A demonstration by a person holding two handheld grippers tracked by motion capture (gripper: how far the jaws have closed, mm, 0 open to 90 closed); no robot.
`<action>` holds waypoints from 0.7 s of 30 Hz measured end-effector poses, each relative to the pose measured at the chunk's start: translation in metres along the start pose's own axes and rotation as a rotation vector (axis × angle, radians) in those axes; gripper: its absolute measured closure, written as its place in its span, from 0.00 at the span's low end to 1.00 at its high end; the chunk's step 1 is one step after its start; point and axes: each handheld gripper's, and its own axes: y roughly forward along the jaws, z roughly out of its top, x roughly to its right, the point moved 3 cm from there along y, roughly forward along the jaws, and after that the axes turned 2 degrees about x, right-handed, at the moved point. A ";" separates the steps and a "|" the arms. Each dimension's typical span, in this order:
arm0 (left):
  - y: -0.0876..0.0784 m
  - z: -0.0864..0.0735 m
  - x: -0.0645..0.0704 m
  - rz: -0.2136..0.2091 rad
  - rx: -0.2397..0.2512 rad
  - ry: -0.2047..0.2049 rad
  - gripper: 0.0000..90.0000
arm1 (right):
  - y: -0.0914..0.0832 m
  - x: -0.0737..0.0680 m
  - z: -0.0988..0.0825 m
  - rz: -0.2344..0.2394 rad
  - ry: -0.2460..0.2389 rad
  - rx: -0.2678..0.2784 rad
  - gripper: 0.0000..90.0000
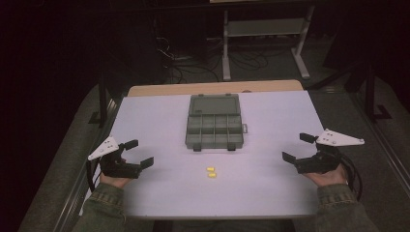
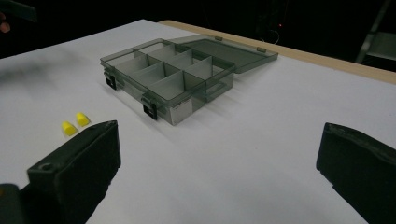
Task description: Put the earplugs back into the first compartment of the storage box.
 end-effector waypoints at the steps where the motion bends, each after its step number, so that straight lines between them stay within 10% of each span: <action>1: 0.000 0.000 0.000 0.000 -0.001 0.001 0.00 | 0.000 0.000 0.000 0.000 0.001 -0.001 0.00; 21: 0.002 -0.001 0.002 -0.001 -0.015 0.012 0.00 | 0.013 -0.009 0.005 0.038 -0.038 -0.090 0.00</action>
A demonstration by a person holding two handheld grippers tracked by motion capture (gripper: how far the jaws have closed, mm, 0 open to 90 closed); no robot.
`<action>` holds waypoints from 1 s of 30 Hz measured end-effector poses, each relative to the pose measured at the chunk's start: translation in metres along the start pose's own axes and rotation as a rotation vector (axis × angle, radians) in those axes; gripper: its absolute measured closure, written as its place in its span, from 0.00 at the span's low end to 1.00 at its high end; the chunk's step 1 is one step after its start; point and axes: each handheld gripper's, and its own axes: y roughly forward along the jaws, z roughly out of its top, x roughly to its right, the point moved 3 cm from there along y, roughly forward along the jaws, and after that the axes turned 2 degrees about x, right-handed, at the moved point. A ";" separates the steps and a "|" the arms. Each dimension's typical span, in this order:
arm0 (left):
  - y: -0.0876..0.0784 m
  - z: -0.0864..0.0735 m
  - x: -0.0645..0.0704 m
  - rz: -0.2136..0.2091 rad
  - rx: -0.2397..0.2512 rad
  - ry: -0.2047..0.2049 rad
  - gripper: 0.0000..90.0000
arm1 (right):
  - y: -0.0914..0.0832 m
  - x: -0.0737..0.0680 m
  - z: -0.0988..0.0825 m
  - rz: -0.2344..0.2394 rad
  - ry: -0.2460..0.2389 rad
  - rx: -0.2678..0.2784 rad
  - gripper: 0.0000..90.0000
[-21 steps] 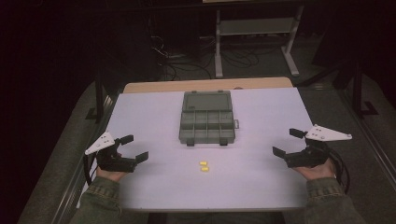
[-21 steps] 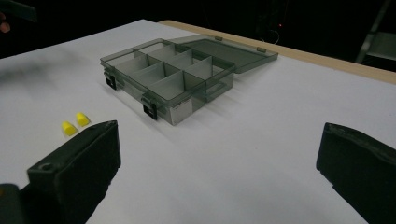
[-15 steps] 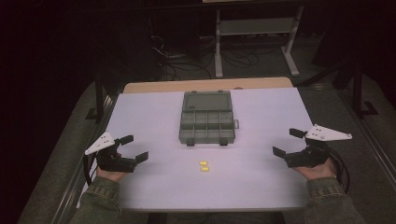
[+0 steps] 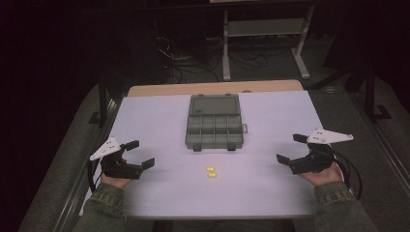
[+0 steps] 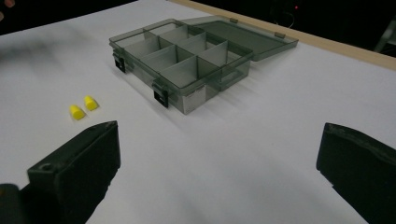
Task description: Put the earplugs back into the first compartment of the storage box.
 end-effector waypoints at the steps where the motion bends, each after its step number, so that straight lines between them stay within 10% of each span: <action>1: 0.000 0.000 0.000 -0.001 -0.001 -0.001 0.00 | 0.001 -0.001 0.001 0.002 -0.002 -0.007 0.00; 30: 0.001 -0.001 0.002 -0.001 -0.003 0.002 0.00 | 0.061 -0.040 0.056 0.174 -0.112 -0.131 0.00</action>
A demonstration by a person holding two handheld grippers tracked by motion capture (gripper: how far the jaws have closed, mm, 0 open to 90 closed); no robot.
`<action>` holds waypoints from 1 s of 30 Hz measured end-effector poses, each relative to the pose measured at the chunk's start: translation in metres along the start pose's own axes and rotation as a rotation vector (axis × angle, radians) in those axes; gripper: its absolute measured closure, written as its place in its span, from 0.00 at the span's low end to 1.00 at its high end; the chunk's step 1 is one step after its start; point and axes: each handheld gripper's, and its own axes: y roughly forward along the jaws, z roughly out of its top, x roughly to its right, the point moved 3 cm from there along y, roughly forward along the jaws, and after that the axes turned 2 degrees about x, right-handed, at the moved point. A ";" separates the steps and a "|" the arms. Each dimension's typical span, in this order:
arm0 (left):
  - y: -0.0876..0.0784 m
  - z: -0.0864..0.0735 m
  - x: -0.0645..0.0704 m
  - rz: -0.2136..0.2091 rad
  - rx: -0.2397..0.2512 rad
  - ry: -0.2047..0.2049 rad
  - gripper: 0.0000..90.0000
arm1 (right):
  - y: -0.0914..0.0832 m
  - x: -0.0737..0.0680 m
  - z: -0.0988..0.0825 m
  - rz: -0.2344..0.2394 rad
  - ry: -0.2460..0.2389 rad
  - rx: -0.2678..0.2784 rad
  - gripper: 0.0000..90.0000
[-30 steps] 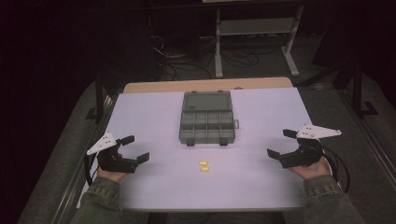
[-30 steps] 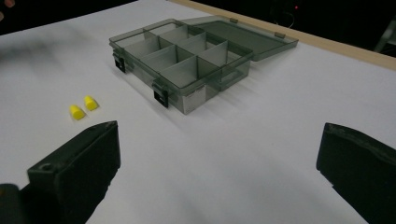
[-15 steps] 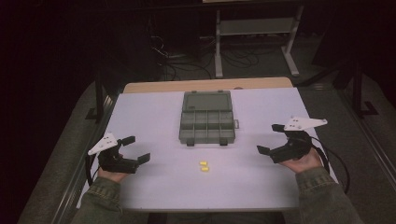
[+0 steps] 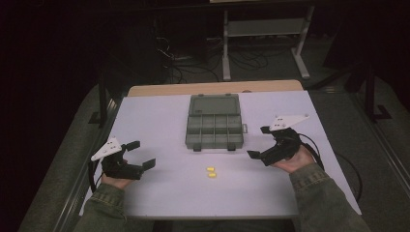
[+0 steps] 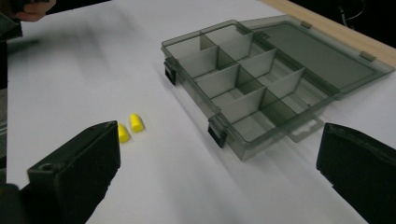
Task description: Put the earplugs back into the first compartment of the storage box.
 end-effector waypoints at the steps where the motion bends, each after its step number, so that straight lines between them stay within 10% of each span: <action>1: 0.000 0.000 0.000 0.000 0.000 0.000 0.00 | 0.003 -0.001 0.002 0.007 -0.005 -0.008 0.00; 30: 0.001 0.000 0.000 -0.010 0.000 0.003 0.00 | 0.087 -0.035 0.024 0.185 -0.108 -0.163 0.00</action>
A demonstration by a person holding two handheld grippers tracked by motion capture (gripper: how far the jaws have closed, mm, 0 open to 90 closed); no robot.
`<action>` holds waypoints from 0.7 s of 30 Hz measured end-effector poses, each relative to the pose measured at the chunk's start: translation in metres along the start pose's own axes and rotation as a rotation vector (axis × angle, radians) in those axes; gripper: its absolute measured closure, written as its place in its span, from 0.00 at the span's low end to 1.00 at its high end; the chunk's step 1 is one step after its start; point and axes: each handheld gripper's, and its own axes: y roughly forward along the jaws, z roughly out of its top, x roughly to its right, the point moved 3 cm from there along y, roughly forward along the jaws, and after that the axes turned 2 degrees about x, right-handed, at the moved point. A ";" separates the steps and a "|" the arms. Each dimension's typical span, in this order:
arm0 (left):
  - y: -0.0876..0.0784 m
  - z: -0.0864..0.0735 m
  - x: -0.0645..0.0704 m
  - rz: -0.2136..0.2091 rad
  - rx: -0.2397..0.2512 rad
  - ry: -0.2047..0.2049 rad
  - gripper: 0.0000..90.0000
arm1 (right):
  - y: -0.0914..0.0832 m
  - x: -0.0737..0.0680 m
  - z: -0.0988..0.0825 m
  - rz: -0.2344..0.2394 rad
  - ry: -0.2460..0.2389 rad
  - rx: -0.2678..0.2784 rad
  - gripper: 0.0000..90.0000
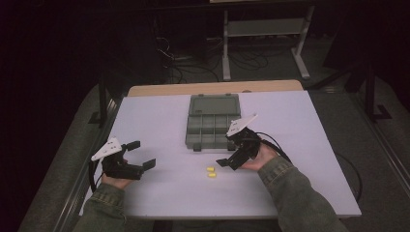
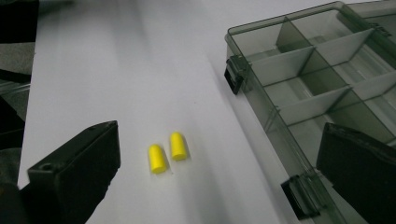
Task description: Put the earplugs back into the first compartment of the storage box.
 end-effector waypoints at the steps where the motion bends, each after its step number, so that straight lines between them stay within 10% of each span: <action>1: 0.000 0.000 0.000 0.000 0.001 0.000 0.00 | 0.002 0.000 0.001 0.005 -0.004 -0.004 0.00; 21: 0.000 0.000 0.000 -0.003 -0.004 0.004 0.00 | 0.042 -0.006 0.001 0.084 -0.056 -0.094 0.09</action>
